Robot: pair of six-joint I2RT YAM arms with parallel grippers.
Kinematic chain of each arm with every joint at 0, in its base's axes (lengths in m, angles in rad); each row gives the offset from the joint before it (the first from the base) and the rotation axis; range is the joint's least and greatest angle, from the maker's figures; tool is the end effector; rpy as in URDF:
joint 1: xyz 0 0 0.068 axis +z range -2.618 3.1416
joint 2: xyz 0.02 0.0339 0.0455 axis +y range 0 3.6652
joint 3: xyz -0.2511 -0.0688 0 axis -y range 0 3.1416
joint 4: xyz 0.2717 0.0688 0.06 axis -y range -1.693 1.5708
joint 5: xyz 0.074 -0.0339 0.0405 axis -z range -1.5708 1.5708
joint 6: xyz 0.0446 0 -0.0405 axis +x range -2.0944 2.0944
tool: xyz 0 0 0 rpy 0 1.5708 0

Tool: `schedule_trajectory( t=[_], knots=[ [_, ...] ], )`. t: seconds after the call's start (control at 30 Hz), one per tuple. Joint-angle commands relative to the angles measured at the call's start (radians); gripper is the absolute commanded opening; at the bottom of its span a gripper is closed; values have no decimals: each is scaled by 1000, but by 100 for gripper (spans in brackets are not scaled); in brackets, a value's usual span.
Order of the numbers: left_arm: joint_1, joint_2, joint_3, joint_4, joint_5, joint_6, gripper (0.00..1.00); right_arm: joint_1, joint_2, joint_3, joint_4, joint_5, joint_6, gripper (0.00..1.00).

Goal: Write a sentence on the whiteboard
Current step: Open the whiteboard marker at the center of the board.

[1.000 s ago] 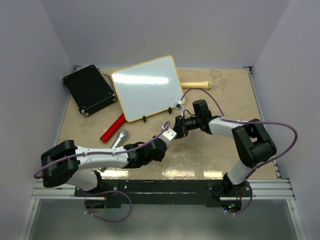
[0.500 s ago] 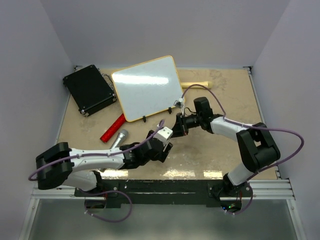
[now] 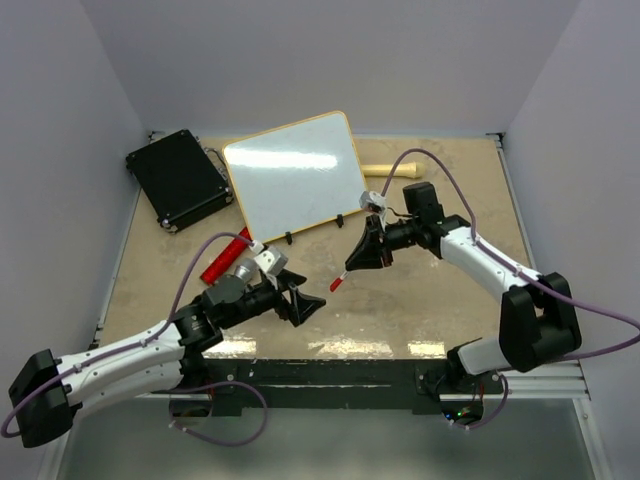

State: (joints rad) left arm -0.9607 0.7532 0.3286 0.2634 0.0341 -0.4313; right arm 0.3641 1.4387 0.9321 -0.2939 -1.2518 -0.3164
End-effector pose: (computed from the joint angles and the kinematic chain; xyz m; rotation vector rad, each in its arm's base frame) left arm 0.1283 -0.1862 0.2090 0.5102 1.7795 -1.0336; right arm 0.2792 0.1517 0.2199 -1.2213 1.6916 1.4663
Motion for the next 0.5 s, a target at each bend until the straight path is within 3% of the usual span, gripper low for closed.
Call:
schedule_trajectory(
  t=[0.0,0.23,0.47],
  knots=[
    [7,76,16,121,202,-23,86,18,-61,40,-189,-78,-282,0],
    [10,222,47,235,377,-37,83,36,-55,74,-437,-132,-660,0],
    [20,313,81,286,411,-49,73,62,-47,94,-582,-141,-812,0]
  ],
)
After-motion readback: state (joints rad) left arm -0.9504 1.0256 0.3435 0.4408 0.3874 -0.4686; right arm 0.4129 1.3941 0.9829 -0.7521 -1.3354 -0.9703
